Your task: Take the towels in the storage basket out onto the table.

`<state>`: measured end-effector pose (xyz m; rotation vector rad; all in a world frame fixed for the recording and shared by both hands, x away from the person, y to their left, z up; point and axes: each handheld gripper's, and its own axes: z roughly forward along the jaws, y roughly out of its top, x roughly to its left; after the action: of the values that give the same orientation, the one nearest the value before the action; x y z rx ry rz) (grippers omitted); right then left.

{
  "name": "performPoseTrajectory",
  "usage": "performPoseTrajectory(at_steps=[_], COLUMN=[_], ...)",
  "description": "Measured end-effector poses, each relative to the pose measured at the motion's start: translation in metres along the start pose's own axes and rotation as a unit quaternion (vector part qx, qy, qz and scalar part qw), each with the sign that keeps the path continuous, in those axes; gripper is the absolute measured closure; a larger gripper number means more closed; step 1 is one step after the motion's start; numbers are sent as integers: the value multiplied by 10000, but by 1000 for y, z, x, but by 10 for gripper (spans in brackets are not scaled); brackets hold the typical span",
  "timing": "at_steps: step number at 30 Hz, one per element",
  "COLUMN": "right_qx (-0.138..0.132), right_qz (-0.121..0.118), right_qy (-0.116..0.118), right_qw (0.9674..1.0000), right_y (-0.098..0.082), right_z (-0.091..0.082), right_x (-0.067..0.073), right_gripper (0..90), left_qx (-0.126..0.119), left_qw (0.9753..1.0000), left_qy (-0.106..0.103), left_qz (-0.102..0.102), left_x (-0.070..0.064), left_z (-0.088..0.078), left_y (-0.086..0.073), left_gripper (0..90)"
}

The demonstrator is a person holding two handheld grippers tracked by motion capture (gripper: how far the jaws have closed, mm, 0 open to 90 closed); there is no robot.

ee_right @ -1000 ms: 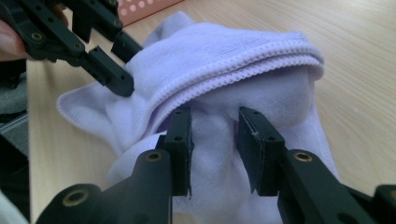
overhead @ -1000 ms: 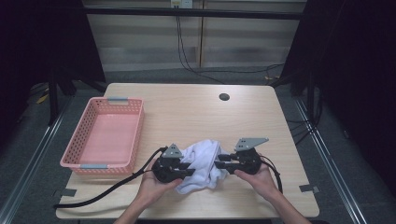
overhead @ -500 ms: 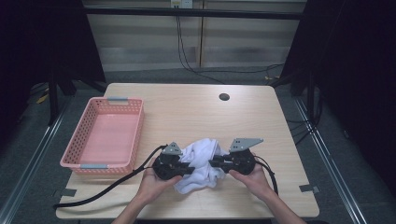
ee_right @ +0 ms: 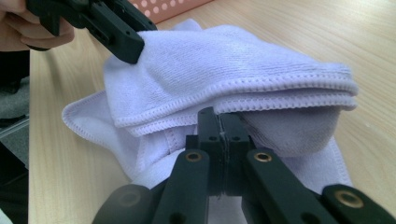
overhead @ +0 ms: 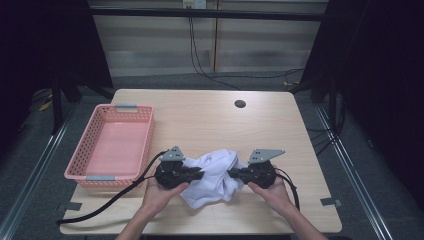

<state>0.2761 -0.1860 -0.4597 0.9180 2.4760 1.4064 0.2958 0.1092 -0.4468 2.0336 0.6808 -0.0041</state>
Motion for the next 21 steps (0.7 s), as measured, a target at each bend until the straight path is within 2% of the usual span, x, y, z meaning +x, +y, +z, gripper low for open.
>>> performPoseTrajectory(at_steps=[3,5,6,7,9,11,12,13,15,19,21], right_qx=[47,18,28,19,45,-12,-31,-87,-177,-226,-240], right_qz=[23,22,38,32,12,103,136,109,109,25,-8], right_qy=[-49,-71,-113,-125,-307,-348,-372,-324,-276,-162,-104], right_qw=[10000,10000,9999,9999,9995,9993,9992,9994,9994,9996,9997], right_y=[0,-1,-1,-1,-1,-3,-3,-4,-2,5,8], right_z=[-1,-4,-6,-8,-12,-18,-21,-24,-24,-18,-15], right_x=[-2,-4,-4,-5,-7,-11,-13,-14,-13,-5,-3], right_gripper=[895,896,896,896,897,896,896,896,896,896,895], left_qx=[-193,-202,-157,-146,-207,-244,-250,-305,-311,-178,-144], left_qw=[9998,9998,9998,9998,9997,9995,9996,9994,9995,9994,9991], left_qy=[16,-49,69,108,129,193,158,131,-88,-123,-116], left_qz=[-38,-37,102,123,60,19,29,-16,-8,270,369], left_x=[2,3,2,2,4,7,6,5,1,-11,-12], left_z=[-8,-12,-14,-15,-20,-25,-26,-25,-21,-1,7], left_y=[4,4,4,4,4,5,5,5,7,16,16], left_gripper=[780,809,827,843,891,879,834,747,701,563,535])
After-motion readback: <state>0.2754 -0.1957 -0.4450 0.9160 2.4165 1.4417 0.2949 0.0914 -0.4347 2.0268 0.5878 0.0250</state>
